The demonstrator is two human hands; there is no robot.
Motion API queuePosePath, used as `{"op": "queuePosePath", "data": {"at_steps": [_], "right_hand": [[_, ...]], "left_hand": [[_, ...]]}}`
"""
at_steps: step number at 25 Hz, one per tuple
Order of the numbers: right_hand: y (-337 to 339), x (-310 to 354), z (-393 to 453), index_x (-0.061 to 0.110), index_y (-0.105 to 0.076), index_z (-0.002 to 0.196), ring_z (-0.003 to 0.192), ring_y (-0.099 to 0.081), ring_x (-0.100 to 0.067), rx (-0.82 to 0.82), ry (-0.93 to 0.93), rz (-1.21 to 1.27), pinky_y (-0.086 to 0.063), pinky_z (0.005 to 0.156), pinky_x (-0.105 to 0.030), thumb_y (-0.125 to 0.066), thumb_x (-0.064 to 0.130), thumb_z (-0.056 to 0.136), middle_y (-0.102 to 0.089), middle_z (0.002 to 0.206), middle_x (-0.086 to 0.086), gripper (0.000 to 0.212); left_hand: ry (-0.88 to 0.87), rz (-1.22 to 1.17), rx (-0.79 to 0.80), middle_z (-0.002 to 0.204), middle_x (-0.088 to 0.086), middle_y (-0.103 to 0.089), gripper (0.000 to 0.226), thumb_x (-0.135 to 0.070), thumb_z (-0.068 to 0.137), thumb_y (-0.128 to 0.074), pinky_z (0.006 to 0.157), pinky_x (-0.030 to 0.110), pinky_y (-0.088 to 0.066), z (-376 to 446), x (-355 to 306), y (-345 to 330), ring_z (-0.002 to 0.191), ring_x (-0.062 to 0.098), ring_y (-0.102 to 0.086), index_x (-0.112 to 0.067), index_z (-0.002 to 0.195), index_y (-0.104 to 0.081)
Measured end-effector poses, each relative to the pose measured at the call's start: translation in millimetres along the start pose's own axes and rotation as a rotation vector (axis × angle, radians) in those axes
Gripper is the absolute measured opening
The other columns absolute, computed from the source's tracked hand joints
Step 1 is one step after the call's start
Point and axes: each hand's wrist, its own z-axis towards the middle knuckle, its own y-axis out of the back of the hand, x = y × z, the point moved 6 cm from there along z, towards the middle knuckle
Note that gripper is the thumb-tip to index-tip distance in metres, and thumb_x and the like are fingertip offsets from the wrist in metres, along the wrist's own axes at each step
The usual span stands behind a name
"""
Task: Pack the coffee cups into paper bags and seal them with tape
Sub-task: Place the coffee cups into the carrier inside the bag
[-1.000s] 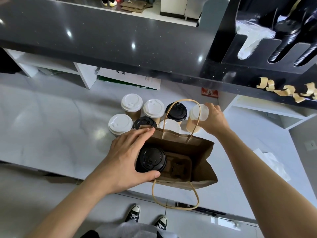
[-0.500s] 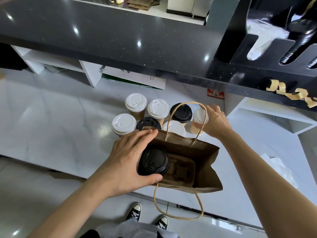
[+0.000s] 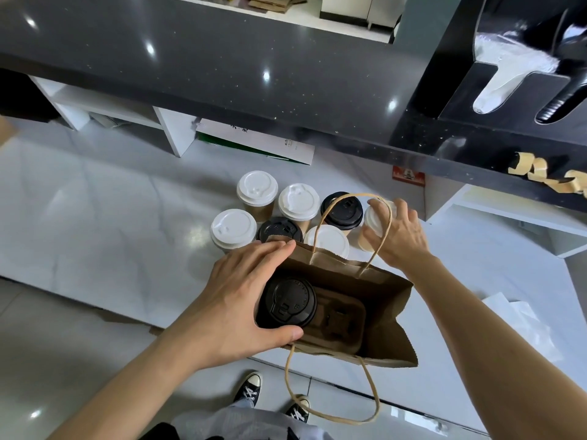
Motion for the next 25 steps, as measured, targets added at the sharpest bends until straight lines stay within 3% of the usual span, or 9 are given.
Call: {"op": "queuePosePath", "data": {"at_steps": [10, 16, 19, 22, 25], "right_hand": [[0.3, 1.3, 2.7, 0.032, -0.040, 0.145, 0.120, -0.043, -0.044, -0.002, 0.004, -0.009, -0.045, 0.100, -0.053, -0.054, 0.056, 0.096, -0.038, 0.137, -0.020, 0.057], [4.6, -1.9, -2.8, 0.024, -0.052, 0.130, 0.113, -0.049, -0.039, -0.062, 0.018, -0.083, -0.045, 0.097, -0.051, -0.064, 0.047, 0.089, -0.048, 0.126, -0.019, 0.049], [-0.2, -4.4, -4.0, 0.021, -0.059, 0.121, 0.114, -0.050, -0.040, -0.079, 0.014, -0.118, -0.045, 0.097, -0.052, -0.059, 0.048, 0.092, -0.054, 0.127, -0.017, 0.040], [1.2, -4.9, -4.7, 0.021, -0.063, 0.115, 0.108, -0.053, -0.042, -0.126, 0.001, -0.084, -0.050, 0.088, -0.053, -0.038, 0.054, 0.101, -0.055, 0.118, -0.017, 0.044], [2.5, -3.2, -6.0, 0.015, -0.064, 0.105, 0.098, -0.053, -0.041, -0.192, -0.004, -0.048, -0.050, 0.081, -0.052, -0.027, 0.044, 0.103, -0.057, 0.109, -0.017, 0.047]], "left_hand": [[-0.007, -0.010, 0.005, 0.158, -0.032, -0.011, 0.107, -0.075, 0.071, -0.064, 0.124, 0.031, -0.014, 2.2, -2.6, -1.0, 0.150, -0.003, -0.008, -0.044, 0.159, -0.012], [0.004, -0.006, -0.011, 0.158, -0.031, -0.010, 0.108, -0.077, 0.071, -0.064, 0.124, 0.033, -0.016, -2.9, -1.1, 0.2, 0.150, -0.001, -0.009, -0.045, 0.159, -0.010], [0.002, 0.001, -0.006, 0.157, -0.032, -0.010, 0.108, -0.075, 0.071, -0.065, 0.124, 0.032, -0.015, -2.9, -0.8, -0.8, 0.149, -0.003, -0.008, -0.044, 0.159, -0.010], [-0.004, -0.012, -0.002, 0.158, -0.031, -0.010, 0.107, -0.074, 0.072, -0.066, 0.124, 0.033, -0.015, -1.5, -2.4, -0.7, 0.150, -0.002, -0.007, -0.044, 0.159, -0.011], [0.001, -0.014, -0.007, 0.158, -0.030, -0.011, 0.107, -0.074, 0.072, -0.066, 0.124, 0.033, -0.016, 0.4, -1.2, -1.3, 0.150, -0.003, -0.007, -0.044, 0.159, -0.012]]}}
